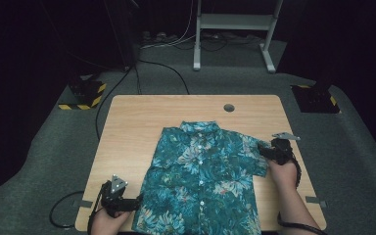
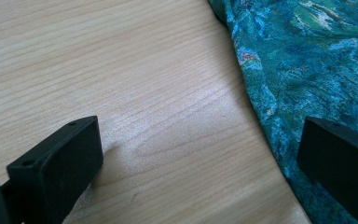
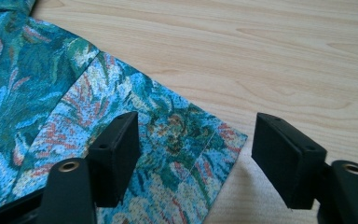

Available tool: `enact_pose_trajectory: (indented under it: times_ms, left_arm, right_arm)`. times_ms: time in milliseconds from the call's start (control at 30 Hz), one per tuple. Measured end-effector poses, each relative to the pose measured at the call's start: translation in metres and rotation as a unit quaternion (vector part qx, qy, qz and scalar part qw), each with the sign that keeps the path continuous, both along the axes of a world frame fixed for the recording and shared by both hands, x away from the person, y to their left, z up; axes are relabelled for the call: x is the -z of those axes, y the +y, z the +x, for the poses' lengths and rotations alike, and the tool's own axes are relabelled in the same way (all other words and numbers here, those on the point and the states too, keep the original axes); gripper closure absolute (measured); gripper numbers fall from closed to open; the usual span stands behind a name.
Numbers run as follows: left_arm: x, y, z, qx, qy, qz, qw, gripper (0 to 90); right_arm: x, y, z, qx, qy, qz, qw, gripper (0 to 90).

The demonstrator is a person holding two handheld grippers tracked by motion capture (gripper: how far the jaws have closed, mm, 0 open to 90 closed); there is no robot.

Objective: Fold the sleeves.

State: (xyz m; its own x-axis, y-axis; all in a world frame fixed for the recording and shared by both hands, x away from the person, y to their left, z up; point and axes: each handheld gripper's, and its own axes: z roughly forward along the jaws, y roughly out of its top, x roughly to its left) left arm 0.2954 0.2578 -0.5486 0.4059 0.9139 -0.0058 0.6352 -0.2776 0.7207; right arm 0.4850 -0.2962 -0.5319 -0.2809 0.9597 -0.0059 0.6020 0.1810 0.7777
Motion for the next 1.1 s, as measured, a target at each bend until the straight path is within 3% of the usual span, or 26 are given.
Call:
enact_pose_trajectory:
  times_ms: [300, 667, 900, 1100]
  left_arm:
    - [0.0, 0.0, 0.0, 0.0, 0.0, 0.0, 1.0, 0.4]
    - [0.0, 0.0, 0.0, 0.0, 0.0, 0.0, 1.0, 0.4]
    - [0.0, 0.0, 0.0, 0.0, 0.0, 0.0, 1.0, 0.5]
    - [0.0, 0.0, 0.0, 0.0, 0.0, 0.001, 1.0, 0.4]
  right_arm:
    - [0.002, -0.003, 0.008, 0.017, 0.009, -0.008, 0.9998, 44.3]
    - [0.006, -0.003, 0.014, 0.018, 0.016, -0.004, 0.9997, 44.8]
    - [0.006, 0.0, 0.011, 0.008, 0.01, -0.004, 0.9999, 57.8]
    - [0.008, 0.003, 0.006, 0.0, 0.001, 0.002, 1.0, 80.9]
